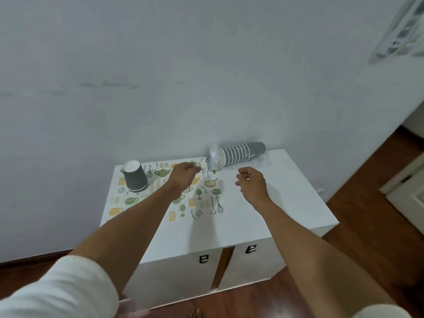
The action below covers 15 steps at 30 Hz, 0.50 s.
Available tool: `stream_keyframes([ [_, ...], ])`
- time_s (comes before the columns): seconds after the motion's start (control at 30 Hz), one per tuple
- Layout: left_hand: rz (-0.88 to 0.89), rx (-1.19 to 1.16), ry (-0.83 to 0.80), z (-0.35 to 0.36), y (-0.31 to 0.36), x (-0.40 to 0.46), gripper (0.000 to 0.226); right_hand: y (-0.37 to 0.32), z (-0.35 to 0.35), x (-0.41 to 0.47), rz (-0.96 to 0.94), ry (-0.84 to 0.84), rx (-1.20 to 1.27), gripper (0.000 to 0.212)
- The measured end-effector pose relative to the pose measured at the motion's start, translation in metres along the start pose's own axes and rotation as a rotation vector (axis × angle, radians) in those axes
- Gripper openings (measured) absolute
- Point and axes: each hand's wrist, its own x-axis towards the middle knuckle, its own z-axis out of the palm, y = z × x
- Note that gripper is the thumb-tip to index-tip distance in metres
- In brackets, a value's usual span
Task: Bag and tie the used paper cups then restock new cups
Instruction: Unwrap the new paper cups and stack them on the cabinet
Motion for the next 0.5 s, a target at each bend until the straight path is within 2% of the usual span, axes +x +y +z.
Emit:
stream_keyframes([
  [0.2,0.022,0.014,-0.031,0.021,0.035,0.078,0.050,-0.007,-0.009,0.079,-0.015,0.087,-0.027,0.021],
  [0.37,-0.023,0.051,-0.003,0.042,0.044,0.126,0.064,-0.005,-0.010,0.132,-0.072,0.108,-0.196,0.047],
  [0.43,-0.049,0.049,0.021,0.049,0.045,0.143,0.068,-0.008,-0.013,0.158,-0.046,0.076,-0.348,0.062],
  [0.5,-0.081,0.074,0.035,0.057,0.047,0.157,0.062,-0.008,-0.018,0.181,-0.014,0.001,-0.529,0.075],
])
